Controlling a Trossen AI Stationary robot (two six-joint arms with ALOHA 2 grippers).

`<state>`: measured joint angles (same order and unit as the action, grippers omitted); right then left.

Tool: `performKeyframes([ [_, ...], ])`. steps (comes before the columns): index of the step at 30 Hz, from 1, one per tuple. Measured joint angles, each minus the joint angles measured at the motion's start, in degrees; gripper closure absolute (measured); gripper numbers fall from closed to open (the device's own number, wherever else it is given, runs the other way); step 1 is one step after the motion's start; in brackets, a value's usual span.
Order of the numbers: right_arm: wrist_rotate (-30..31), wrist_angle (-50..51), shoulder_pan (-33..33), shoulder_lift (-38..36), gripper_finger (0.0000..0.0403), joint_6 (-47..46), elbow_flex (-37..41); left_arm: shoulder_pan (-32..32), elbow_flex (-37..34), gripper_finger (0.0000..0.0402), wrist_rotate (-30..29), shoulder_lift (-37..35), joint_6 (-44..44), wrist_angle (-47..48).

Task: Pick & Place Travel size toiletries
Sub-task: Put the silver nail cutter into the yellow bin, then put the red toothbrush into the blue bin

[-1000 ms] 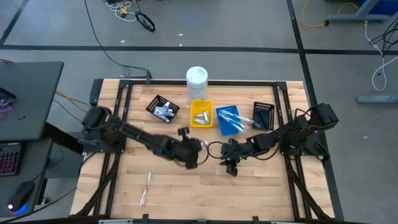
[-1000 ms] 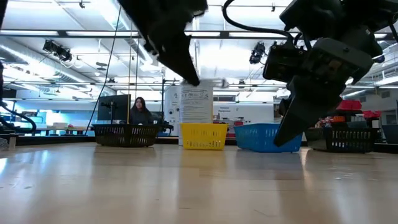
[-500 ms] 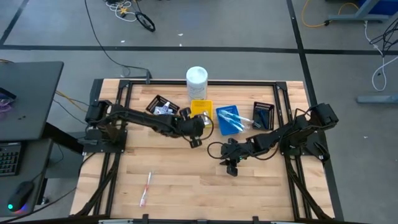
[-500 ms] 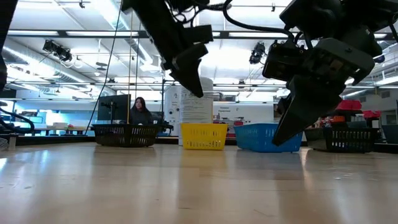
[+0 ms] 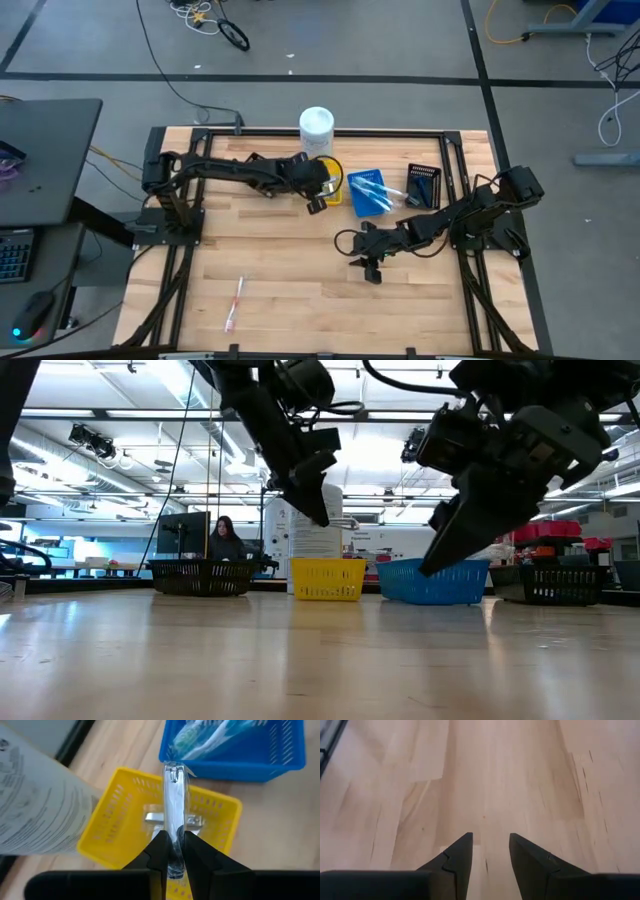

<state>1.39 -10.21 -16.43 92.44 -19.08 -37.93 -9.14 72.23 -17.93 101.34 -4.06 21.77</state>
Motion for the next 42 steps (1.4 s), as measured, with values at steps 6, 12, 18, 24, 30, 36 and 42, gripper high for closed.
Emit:
performKeyframes([
  [6,0.0,-1.4,0.0,0.0,0.0265,0.7,0.0,-5.3,0.1,0.0349,8.5,3.0,1.4,-4.2],
  [12,0.0,-1.5,0.0,0.0,0.0265,0.8,0.0,-6.4,0.0,0.0334,10.5,7.6,1.5,-4.1],
  [18,0.0,-1.5,0.0,0.0,0.0265,3.4,0.0,-5.5,0.0,0.0281,9.9,7.1,1.7,-1.4],
  [24,0.0,-2.6,0.1,0.0,0.0265,7.6,0.0,-3.0,2.1,0.0229,8.6,5.6,2.9,4.5],
  [30,5.0,-8.7,1.3,0.0,0.0265,10.4,0.1,2.0,9.2,0.0226,7.2,2.2,-3.6,23.9],
  [36,11.8,-15.7,3.0,0.0,0.0265,10.8,0.0,11.8,12.0,0.0236,7.4,-2.4,-20.1,40.7],
  [42,8.5,-17.9,2.1,0.3,0.0253,11.5,0.0,27.1,10.7,0.0236,7.4,-6.3,-43.8,44.9],
])
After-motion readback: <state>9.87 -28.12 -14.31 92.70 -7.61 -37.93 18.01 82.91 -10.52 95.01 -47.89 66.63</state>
